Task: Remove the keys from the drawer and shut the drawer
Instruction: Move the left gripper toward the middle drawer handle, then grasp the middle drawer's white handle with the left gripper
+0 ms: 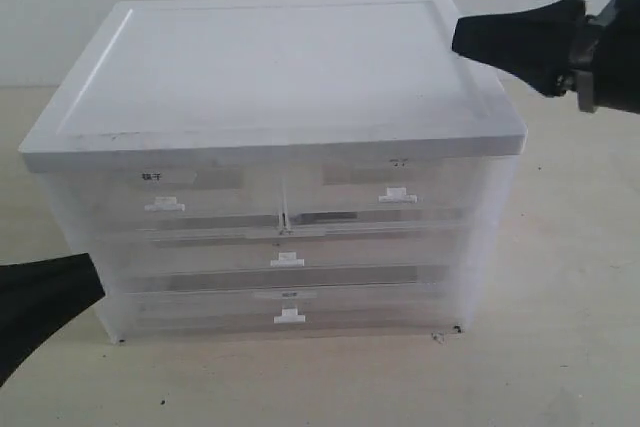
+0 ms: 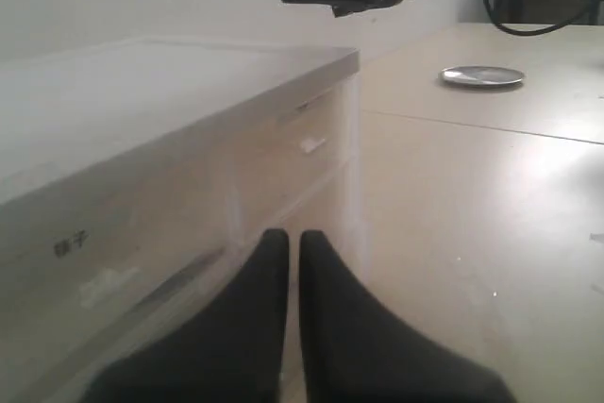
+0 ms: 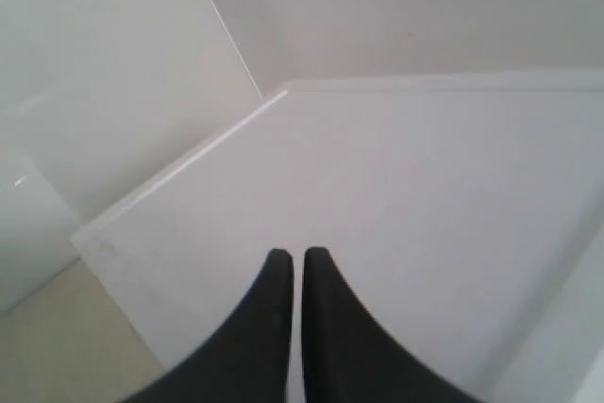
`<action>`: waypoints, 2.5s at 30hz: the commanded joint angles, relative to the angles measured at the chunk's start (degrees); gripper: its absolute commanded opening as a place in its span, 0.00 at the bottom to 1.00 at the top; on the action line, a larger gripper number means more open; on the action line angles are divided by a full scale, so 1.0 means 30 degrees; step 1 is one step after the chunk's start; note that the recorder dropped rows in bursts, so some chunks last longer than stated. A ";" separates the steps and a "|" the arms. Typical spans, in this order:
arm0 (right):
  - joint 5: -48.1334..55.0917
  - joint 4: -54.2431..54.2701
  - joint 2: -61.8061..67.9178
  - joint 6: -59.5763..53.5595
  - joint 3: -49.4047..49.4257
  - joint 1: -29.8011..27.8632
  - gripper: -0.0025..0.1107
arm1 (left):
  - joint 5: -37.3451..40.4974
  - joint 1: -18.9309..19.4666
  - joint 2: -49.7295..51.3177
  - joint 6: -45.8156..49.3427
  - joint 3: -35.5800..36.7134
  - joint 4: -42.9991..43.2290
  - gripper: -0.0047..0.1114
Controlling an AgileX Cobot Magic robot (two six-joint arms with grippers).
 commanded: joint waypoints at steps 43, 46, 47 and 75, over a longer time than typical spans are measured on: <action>0.1945 -0.1181 0.1651 -0.2535 -0.0437 0.0006 0.02 | 0.6993 -2.2707 1.6550 4.3904 -0.6772 -3.5153 0.34; 0.1945 -0.1255 0.1651 -0.2535 -0.0437 0.0006 0.02 | 0.4563 -2.2760 1.7925 4.3904 -0.7147 -3.5844 0.34; 0.1945 -0.1256 0.1651 -0.2486 -0.0437 0.0006 0.02 | 0.3141 -2.2760 1.8567 4.3904 -0.7136 -3.5995 0.34; 0.1963 -0.1304 0.1651 -0.2484 -0.0437 0.0006 0.02 | -0.1323 -2.6100 2.1605 4.6763 -0.7136 -4.2760 0.08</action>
